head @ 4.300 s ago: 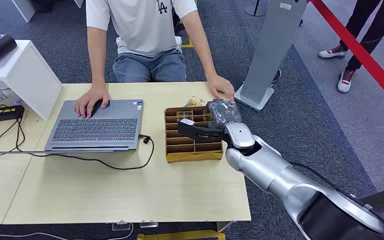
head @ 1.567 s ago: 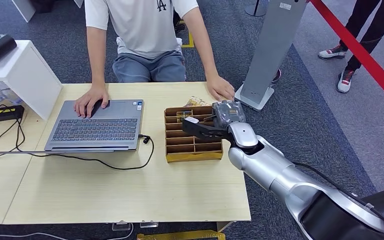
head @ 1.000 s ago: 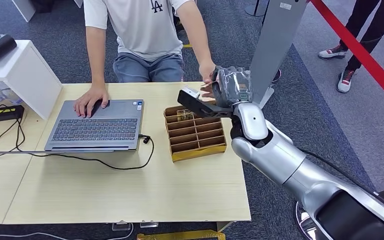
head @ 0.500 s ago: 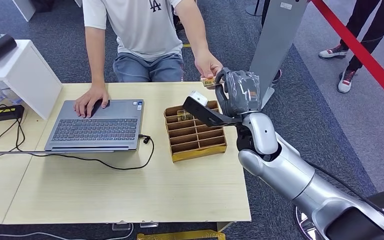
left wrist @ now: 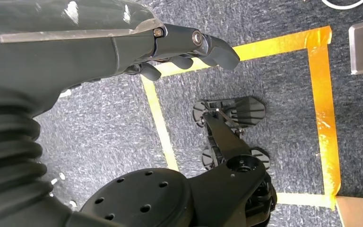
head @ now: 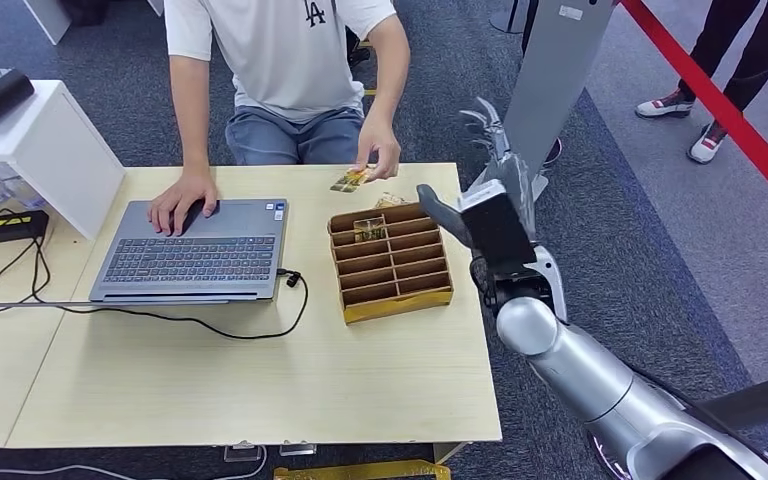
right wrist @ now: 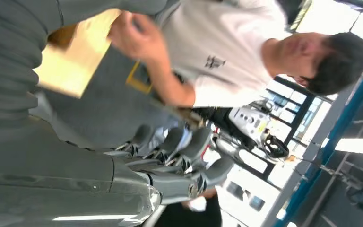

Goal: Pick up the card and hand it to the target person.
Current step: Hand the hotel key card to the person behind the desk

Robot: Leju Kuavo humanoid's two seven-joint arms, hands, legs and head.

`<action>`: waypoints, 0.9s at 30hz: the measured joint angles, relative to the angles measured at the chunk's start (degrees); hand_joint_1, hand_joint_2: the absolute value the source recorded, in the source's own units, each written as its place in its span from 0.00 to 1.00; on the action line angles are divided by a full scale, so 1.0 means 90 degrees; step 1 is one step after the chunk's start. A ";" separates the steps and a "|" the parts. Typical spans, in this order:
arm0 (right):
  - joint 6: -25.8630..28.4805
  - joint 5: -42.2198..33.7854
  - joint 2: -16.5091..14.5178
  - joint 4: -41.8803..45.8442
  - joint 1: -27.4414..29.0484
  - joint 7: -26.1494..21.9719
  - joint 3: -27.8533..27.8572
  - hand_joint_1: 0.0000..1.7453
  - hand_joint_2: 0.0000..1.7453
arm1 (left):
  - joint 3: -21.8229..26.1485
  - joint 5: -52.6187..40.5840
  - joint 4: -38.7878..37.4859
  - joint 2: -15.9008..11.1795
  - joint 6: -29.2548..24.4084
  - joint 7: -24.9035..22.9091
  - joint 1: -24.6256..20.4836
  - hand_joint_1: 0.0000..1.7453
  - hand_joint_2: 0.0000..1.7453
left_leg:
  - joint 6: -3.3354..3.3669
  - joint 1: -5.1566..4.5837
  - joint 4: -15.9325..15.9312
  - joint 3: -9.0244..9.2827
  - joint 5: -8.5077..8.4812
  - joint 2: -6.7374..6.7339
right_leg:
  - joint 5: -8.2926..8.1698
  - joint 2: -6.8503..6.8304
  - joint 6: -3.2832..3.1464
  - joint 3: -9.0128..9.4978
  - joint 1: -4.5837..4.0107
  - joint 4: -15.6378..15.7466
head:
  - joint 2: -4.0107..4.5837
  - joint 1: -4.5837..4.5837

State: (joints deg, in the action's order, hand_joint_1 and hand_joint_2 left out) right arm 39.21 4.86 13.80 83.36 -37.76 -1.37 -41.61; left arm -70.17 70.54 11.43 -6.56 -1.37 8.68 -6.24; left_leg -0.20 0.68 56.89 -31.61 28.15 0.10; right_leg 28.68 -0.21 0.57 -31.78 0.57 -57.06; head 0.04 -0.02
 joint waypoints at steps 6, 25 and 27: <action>-0.0744 -0.1977 0.0001 -0.0008 0.0526 -0.0557 0.0224 0.00 1.00 | 0.0009 0.0100 0.0000 0.0000 -0.0078 -0.0035 0.0001 0.00 0.00 | 0.0000 0.0000 0.0000 -0.0001 0.0000 0.0000 | 0.0000 0.0000 0.0000 -0.0002 0.0000 0.0000 | 0.0000 0.0000; -0.2262 -0.2581 0.0347 -0.0115 0.1783 0.0495 0.0189 0.00 1.00 | 0.0056 0.0224 0.0000 -0.0012 -0.0179 -0.0108 0.0002 0.00 0.00 | 0.0000 0.0000 0.0000 -0.0003 0.0001 0.0000 | 0.0001 0.0000 0.0000 -0.0004 0.0000 0.0002 | 0.0000 -0.0003; -0.2298 -0.2587 0.0412 -0.0089 0.1969 0.0509 0.0205 0.00 1.00 | 0.0060 0.0225 0.0000 -0.0021 -0.0181 -0.0115 0.0002 0.00 0.00 | 0.0000 0.0000 0.0000 -0.0003 0.0001 0.0000 | 0.0001 0.0000 0.0000 -0.0003 0.0000 0.0002 | 0.0000 -0.0006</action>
State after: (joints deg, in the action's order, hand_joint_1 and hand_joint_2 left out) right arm 18.53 -18.42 17.51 82.55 -20.04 3.21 -39.77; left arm -69.63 72.57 11.43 -6.74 -3.00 7.64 -6.22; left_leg -0.20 0.68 56.89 -31.64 28.16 0.10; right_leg 28.70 -0.22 0.57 -31.81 0.57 -57.04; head 0.04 -0.07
